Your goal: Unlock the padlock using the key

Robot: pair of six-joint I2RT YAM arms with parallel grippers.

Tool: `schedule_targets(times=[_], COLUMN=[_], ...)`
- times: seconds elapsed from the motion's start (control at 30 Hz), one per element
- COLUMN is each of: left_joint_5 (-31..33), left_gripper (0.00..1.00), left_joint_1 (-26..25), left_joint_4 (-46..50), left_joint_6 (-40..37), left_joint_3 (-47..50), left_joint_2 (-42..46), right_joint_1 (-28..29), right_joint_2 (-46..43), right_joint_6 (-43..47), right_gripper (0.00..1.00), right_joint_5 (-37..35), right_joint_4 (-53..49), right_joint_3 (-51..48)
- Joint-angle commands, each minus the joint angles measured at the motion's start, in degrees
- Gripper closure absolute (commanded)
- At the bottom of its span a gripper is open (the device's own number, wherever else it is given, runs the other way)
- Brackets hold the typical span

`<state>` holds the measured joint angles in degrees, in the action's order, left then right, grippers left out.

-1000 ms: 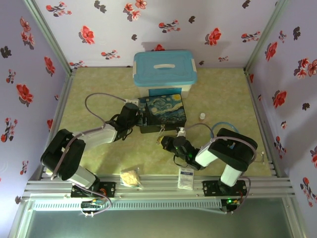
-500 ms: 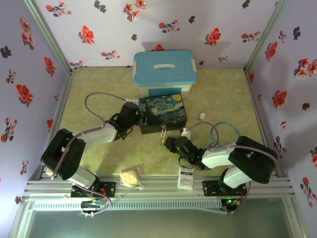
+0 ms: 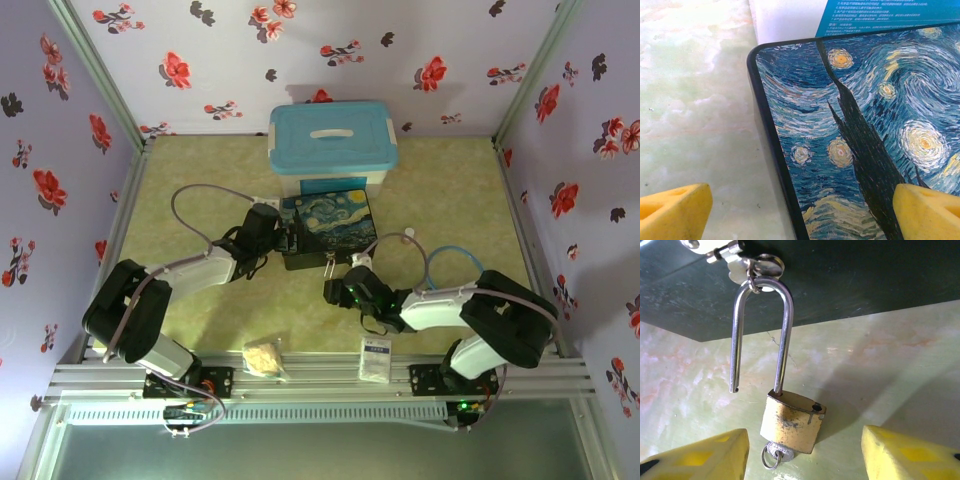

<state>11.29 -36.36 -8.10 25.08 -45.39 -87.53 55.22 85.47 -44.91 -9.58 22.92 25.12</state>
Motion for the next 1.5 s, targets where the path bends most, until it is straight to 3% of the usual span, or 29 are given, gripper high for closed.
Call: schedule_targets(times=[0.0, 0.47, 0.73, 0.93, 1.1, 1.23, 1.47], left_joint_5=[-0.17, -0.21, -0.21, 1.10, 1.26, 0.38, -0.38], left_gripper=[0.07, 0.07, 0.07, 0.10, 0.11, 0.13, 0.14], left_joint_1=[0.41, 0.50, 0.50, 0.65, 0.55, 0.63, 0.59], left_joint_4=[-0.14, -1.31, -1.04, -0.30, -2.54, -3.40, -4.03], left_joint_6=[-1.01, -0.14, -0.47, -0.12, -0.79, -1.44, -1.73], left_joint_3=[-1.33, -1.34, -1.51, -2.54, -1.03, -0.52, -0.27], left_joint_2=[0.81, -1.07, -1.32, -3.64, -4.87, -5.72, -4.73], right_joint_1=[-0.45, -0.34, -0.22, -0.17, 1.32, 3.90, 7.70], right_joint_2=[3.65, 12.19, 12.64, 14.70, 20.04, 25.45, 30.53], right_joint_6=[2.75, -1.49, -4.88, -13.41, -27.18, -32.80, -40.29], right_gripper=[0.40, 0.53, 0.72, 0.81, 0.88, 0.90, 0.93], right_joint_5=[2.13, 3.25, 3.74, 4.39, -2.21, -7.14, -17.14], right_joint_4=[-1.68, 4.98, 11.73, 21.33, 34.87, 44.27, 44.98], right_joint_3=[2.48, 3.06, 0.00, -2.69, -6.68, -6.87, -3.78])
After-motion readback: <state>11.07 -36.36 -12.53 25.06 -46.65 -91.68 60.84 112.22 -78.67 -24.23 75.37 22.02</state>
